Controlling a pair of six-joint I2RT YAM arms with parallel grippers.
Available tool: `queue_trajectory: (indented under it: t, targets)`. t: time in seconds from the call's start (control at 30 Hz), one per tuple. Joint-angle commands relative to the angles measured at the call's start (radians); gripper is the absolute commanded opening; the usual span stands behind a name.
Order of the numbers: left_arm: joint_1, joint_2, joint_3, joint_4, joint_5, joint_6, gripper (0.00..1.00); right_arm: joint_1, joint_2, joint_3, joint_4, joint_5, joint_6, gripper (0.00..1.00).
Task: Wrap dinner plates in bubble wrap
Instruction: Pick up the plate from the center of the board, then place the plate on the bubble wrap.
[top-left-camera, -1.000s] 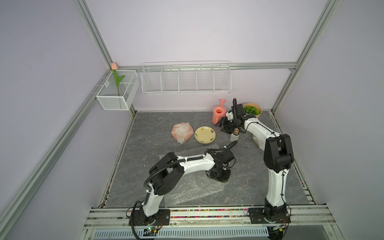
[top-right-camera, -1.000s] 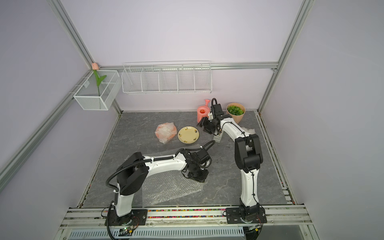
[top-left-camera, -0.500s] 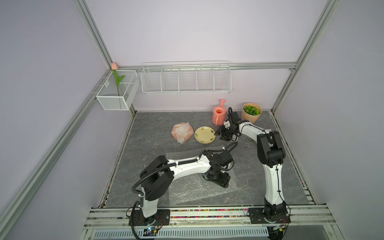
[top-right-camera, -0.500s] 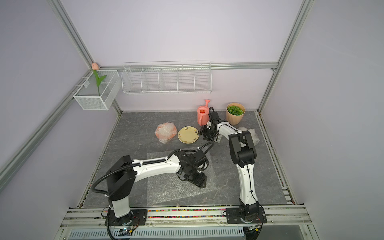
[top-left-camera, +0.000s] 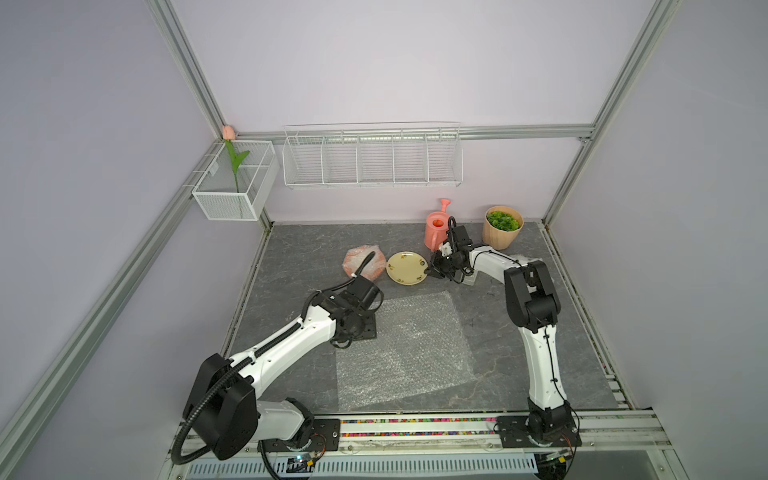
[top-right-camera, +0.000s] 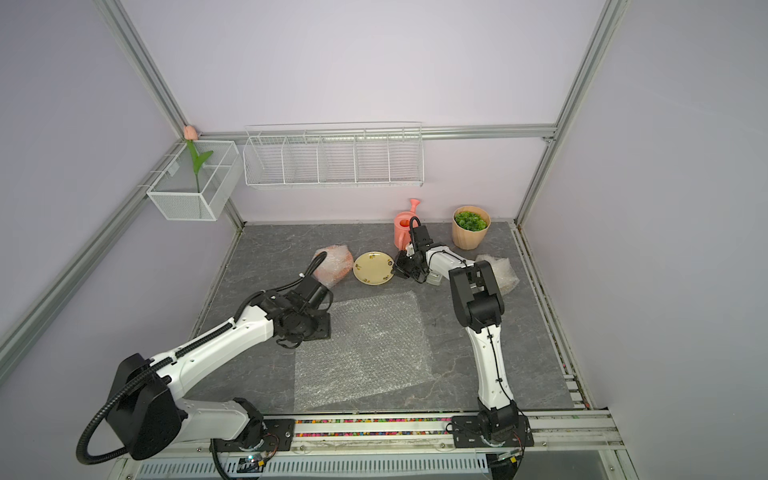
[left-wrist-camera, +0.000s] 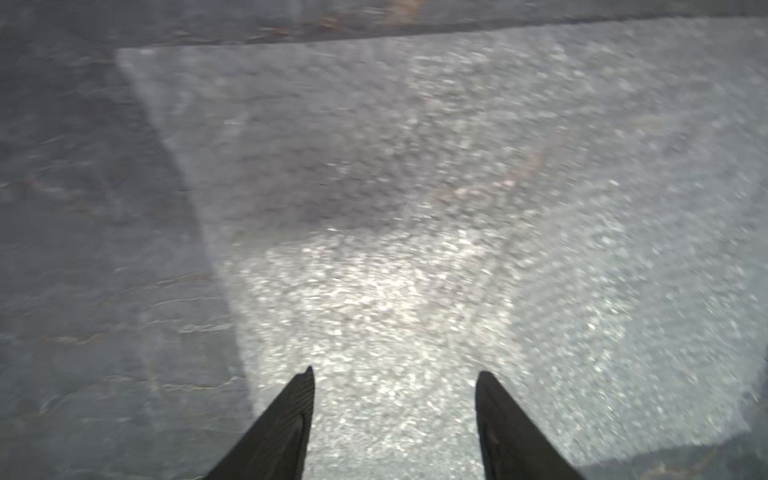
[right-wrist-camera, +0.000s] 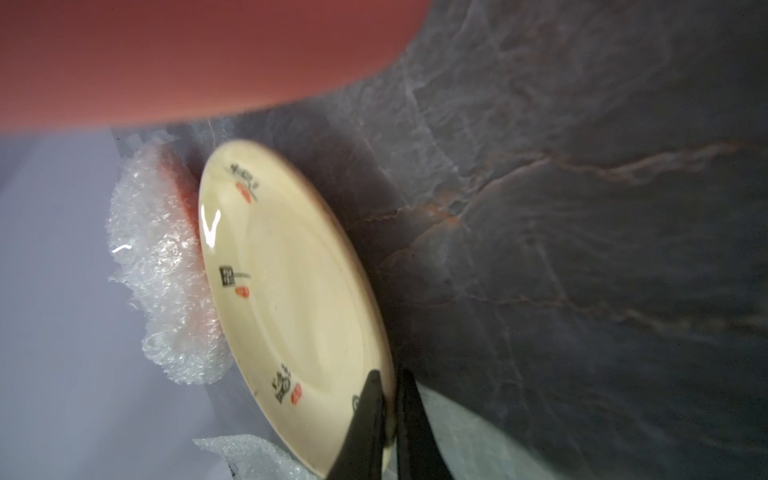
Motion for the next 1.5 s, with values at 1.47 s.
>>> queue_trajectory:
  t: [1.47]
  targets:
    - [0.148,0.312,0.177,0.170,0.295,0.152,0.53,0.341,-0.626,-0.819,0.096,0.045,-0.025,0.07]
